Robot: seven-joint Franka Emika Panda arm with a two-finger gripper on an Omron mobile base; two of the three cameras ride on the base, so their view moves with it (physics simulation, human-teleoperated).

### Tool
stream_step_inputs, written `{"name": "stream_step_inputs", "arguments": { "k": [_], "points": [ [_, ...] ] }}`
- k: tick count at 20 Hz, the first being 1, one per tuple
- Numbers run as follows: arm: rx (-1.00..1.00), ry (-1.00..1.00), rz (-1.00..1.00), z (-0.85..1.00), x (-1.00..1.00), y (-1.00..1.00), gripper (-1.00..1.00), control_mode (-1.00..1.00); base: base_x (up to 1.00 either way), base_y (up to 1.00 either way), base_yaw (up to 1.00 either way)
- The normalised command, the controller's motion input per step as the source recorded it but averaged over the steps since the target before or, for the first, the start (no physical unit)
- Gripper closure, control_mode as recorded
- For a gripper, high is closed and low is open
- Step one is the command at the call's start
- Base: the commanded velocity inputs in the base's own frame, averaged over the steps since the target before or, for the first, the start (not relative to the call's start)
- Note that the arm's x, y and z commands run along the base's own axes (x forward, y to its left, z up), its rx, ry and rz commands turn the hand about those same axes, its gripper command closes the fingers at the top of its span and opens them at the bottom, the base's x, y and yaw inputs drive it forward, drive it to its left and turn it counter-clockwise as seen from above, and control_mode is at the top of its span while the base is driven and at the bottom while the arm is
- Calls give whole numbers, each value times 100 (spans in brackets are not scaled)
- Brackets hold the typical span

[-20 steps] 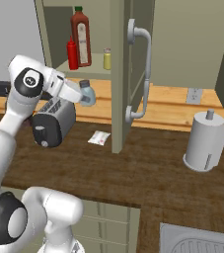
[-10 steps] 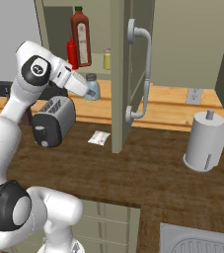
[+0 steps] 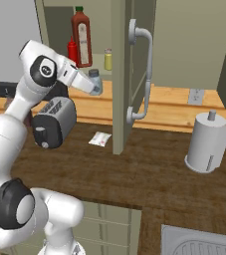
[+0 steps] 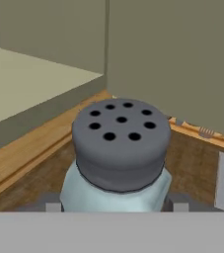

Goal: Put the shaker and condiment bottle from the counter next to their counterparts in the cabinet.

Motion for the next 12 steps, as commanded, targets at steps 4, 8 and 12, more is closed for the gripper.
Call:
{"name": "stream_step_inputs", "arguments": {
  "k": [4, 8, 12],
  "points": [
    [0, 0, 1, 2, 5, -2, 100, -100, 0, 0, 0],
    [6, -3, 13, 8, 45, 0, 100, -100, 0, 0, 0],
    [6, 0, 13, 22, 54, 0, 100, -100, 0, 0, 0]
  ]
}}
